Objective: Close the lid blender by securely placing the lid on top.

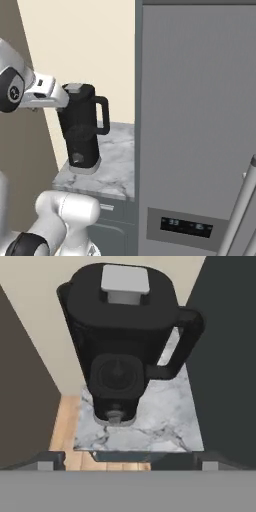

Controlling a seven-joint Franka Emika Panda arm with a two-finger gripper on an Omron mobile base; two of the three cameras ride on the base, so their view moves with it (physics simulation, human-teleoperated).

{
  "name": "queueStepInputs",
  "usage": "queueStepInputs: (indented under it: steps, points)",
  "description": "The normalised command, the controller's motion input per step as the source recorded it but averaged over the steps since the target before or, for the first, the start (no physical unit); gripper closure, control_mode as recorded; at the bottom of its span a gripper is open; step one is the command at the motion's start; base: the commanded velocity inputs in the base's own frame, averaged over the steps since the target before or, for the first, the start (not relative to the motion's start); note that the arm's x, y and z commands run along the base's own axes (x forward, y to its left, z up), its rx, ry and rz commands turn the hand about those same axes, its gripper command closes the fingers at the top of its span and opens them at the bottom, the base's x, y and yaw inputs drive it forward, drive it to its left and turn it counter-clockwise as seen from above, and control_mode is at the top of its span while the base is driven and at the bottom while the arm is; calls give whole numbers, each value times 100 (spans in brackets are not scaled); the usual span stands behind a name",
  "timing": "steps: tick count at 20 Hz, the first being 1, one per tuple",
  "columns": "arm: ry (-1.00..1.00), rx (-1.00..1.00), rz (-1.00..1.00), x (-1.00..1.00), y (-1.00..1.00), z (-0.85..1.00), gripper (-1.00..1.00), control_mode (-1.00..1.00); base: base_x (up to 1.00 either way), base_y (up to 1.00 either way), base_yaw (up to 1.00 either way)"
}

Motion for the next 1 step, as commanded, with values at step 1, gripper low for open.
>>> queueStepInputs:
  steps: [1]
  points:
    - [0, 0, 0, 0, 0, 0, -100, -100, 0, 0, 0]
